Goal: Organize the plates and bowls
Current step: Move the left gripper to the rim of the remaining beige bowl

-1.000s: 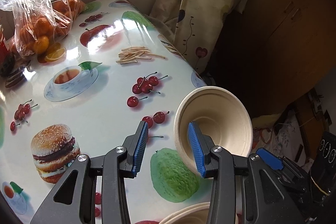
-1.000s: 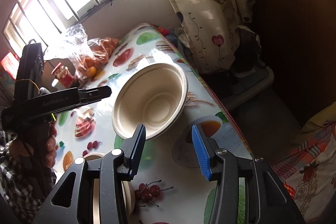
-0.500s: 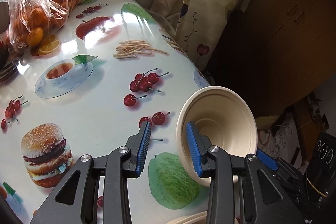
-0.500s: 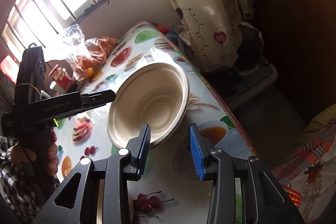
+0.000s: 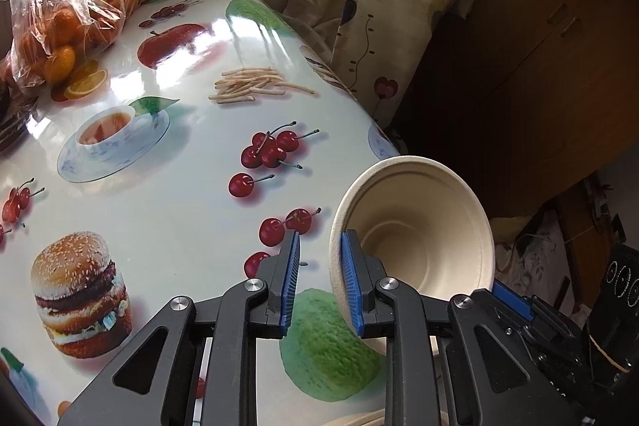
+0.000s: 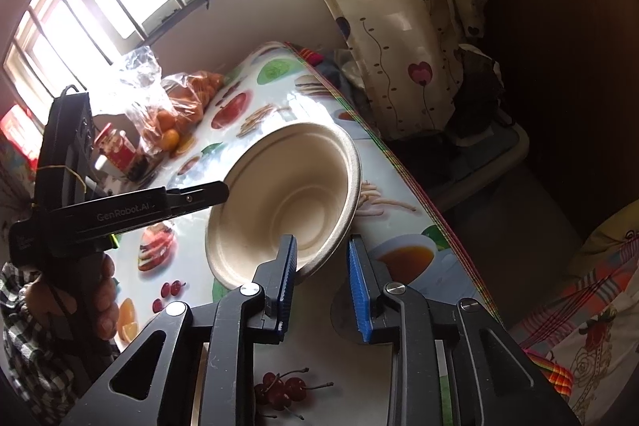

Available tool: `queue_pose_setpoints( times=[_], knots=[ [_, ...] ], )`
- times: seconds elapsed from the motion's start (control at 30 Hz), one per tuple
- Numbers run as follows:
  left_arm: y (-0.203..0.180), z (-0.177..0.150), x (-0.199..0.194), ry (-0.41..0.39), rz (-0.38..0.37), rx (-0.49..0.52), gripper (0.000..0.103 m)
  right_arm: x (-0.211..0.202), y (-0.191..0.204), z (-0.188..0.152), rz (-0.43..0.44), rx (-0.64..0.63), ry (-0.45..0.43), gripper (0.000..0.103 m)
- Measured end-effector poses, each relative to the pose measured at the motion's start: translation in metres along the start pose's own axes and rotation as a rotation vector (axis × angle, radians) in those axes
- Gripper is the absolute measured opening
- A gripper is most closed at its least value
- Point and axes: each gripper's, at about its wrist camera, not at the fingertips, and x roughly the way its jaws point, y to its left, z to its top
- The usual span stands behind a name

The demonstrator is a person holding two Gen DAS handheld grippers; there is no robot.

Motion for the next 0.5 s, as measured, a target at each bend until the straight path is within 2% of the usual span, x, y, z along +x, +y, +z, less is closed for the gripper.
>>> queue_pose_setpoints(
  times=[0.5],
  knots=[
    [-0.0055, -0.0008, 0.0016, -0.001, 0.0, 0.013, 0.009, 0.0018, 0.0005, 0.0002, 0.008, 0.002, 0.007, 0.023]
  ],
)
